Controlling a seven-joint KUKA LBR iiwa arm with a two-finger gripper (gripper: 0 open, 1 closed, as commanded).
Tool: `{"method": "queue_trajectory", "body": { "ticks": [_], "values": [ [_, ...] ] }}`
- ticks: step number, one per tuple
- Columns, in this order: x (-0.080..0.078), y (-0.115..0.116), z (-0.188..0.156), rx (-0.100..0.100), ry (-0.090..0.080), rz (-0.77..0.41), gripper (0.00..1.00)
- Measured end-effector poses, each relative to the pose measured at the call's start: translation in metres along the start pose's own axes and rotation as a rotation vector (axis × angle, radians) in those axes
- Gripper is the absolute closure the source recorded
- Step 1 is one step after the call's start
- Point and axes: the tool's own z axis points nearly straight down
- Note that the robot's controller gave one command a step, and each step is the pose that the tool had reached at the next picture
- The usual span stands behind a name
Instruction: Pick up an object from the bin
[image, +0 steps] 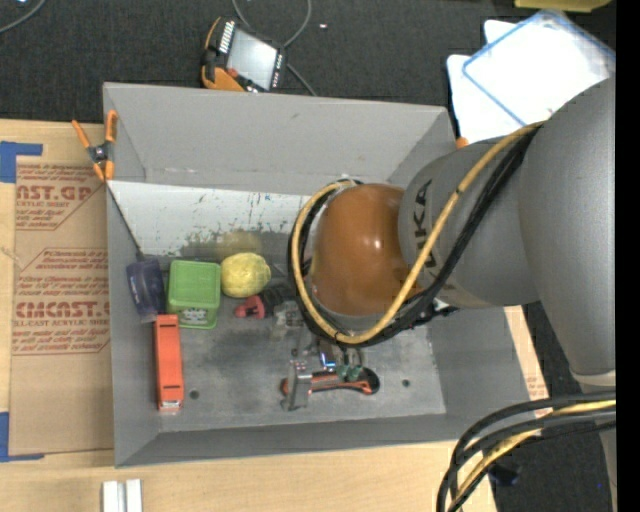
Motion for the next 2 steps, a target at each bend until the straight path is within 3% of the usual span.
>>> {"method": "queue_trajectory", "body": {
  "ticks": [1, 2],
  "values": [
    [-0.002, -0.001, -0.004, -0.001, -0.008, 0.001, 0.00],
    [-0.006, -0.124, 0.060, -0.001, -0.006, -0.148, 0.00]
  ]
}}
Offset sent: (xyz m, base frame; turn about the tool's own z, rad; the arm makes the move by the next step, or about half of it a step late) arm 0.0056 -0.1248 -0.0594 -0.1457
